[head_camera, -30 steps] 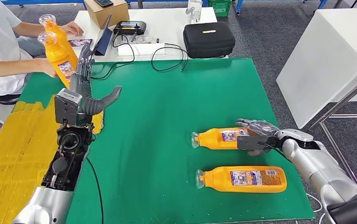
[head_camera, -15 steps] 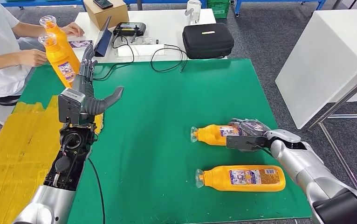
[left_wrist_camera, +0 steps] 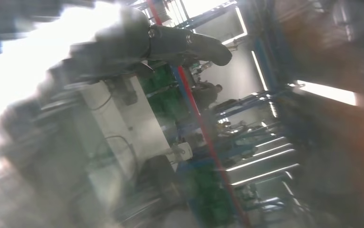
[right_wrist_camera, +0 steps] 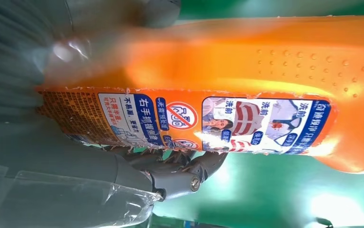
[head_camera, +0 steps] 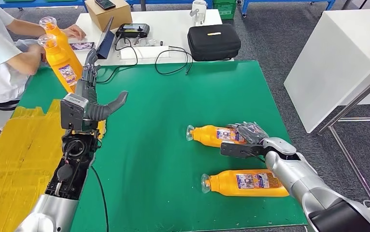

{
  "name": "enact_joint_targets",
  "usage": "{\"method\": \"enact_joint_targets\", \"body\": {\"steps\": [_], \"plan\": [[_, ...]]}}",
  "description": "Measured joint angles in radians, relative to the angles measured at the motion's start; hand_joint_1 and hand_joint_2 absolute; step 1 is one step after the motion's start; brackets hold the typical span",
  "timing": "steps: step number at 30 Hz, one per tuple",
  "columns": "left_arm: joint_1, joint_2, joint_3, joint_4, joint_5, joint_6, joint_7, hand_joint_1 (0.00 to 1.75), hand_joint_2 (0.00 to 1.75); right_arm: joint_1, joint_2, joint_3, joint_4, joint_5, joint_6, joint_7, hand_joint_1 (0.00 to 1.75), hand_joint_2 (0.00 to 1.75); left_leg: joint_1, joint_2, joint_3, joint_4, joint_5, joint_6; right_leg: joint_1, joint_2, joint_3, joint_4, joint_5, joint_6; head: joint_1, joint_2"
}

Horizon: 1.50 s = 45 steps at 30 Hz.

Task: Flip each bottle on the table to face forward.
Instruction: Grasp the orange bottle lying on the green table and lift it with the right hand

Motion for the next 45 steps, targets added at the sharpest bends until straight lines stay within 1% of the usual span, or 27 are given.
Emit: {"method": "enact_joint_targets", "body": {"steps": [2,4,6,8,11,12,14,16,18,20,23,26,29,37,45], "plan": [[0.0,0.0,0.0,-0.001,0.0,0.0,0.0,0.0,1.75,0.001,0.002,-0.002,0.0,0.0,-0.003,0.0,1.75,1.75,0.0,0.0,0.0,0.0,0.0,0.0,0.0,0.0,0.0,0.0,0.0,0.0,0.0,0.0],[0.001,0.0,0.0,-0.002,-0.003,0.0,0.002,0.0,1.75,0.003,0.006,-0.007,0.0,0.004,-0.031,0.001,1.75,1.75,0.0,0.0,0.0,0.0,0.0,0.0,0.0,0.0,0.0,0.0,0.0,0.0,0.0,0.0],[0.004,0.0,0.0,-0.007,-0.008,-0.003,0.007,0.0,1.75,0.013,0.015,-0.022,-0.002,0.016,-0.096,0.011,1.75,1.75,0.0,0.0,-0.001,0.0,0.0,0.0,0.0,0.0,0.0,0.0,0.0,0.0,0.0,0.0],[0.013,0.0,0.001,-0.019,-0.015,-0.013,0.016,0.0,1.75,0.035,0.034,-0.054,-0.016,0.022,-0.196,0.041,1.75,1.75,0.0,-0.001,-0.002,0.0,0.0,0.0,0.0,0.0,-0.001,0.0,0.0,0.0,0.0,0.0],[0.034,-0.003,0.0,-0.048,-0.026,-0.051,0.049,0.0,1.75,0.077,0.085,-0.163,-0.084,0.002,-0.377,0.11,1.75,1.75,0.0,-0.001,-0.003,0.0,0.0,0.0,0.0,0.0,-0.003,0.0,0.0,0.0,0.0,0.0],[0.039,-0.006,-0.002,-0.056,-0.031,-0.068,0.064,0.0,1.75,0.089,0.104,-0.21,-0.119,-0.004,-0.419,0.121,1.75,1.75,0.0,-0.001,-0.004,0.0,0.0,0.0,0.0,0.0,-0.004,0.0,0.0,0.0,0.0,0.0],[0.042,-0.012,-0.016,-0.067,-0.05,-0.105,0.099,0.0,1.75,0.119,0.146,-0.308,-0.206,-0.015,-0.464,0.113,1.75,1.75,0.0,-0.002,-0.005,0.0,0.001,-0.001,0.001,-0.001,-0.004,0.0,0.0,0.0,0.0,0.0],[0.039,-0.017,-0.044,-0.07,-0.062,-0.152,0.138,0.0,1.75,0.15,0.192,-0.399,-0.307,-0.031,-0.476,0.087,1.75,1.75,0.001,-0.003,-0.006,0.0,0.001,-0.001,0.001,-0.003,-0.005,0.0,0.0,0.0,0.0,0.0],[0.031,-0.024,-0.08,-0.07,-0.053,-0.213,0.171,0.0,1.75,0.178,0.237,-0.469,-0.4,-0.051,-0.479,0.056,1.75,1.75,0.001,-0.003,-0.007,0.0,0.001,-0.001,0.001,-0.003,-0.006,0.0,0.0,0.0,0.0,0.0],[0.018,-0.033,-0.121,-0.069,-0.031,-0.266,0.195,0.0,1.75,0.201,0.28,-0.516,-0.478,-0.075,-0.484,0.028,1.75,1.75,0.0,-0.003,-0.008,0.0,0.001,-0.001,0.001,-0.003,-0.007,0.0,0.0,0.0,0.0,0.0],[-0.006,-0.045,-0.177,-0.065,0.001,-0.304,0.22,0.0,1.75,0.228,0.335,-0.549,-0.564,-0.116,-0.486,-0.009,1.75,1.75,0.0,-0.003,-0.009,0.0,0.0,0.0,0.0,-0.003,-0.008,0.0,0.0,0.0,0.0,0.0],[-0.023,-0.051,-0.215,-0.059,0.025,-0.324,0.233,0.0,1.75,0.249,0.376,-0.555,-0.624,-0.147,-0.479,-0.034,1.75,1.75,0.0,-0.002,-0.009,0.0,0.0,0.0,0.0,-0.003,-0.008,0.0,0.0,0.0,0.0,0.0],[-0.033,-0.052,-0.241,-0.057,0.035,-0.332,0.239,0.0,1.75,0.264,0.406,-0.554,-0.666,-0.161,-0.476,-0.041,1.75,1.75,0.0,-0.002,-0.009,0.0,0.001,-0.001,0.0,-0.003,-0.008,0.0,0.0,0.0,0.0,0.0],[-0.045,-0.052,-0.267,-0.051,0.057,-0.346,0.244,0.0,1.75,0.279,0.432,-0.55,-0.707,-0.181,-0.459,-0.055,1.75,1.75,0.0,-0.002,-0.009,0.0,0.001,-0.001,0.0,-0.003,-0.008,0.0,0.0,0.0,0.0,0.0],[-0.075,-0.058,-0.298,-0.032,0.192,-0.449,0.287,0.0,1.75,0.28,0.481,-0.474,-0.687,-0.185,-0.442,-0.073,1.75,1.75,0.0,-0.002,-0.009,0.0,0.001,-0.001,0.0,-0.003,-0.008,0.0,0.0,0.0,0.0,0.0]]}}
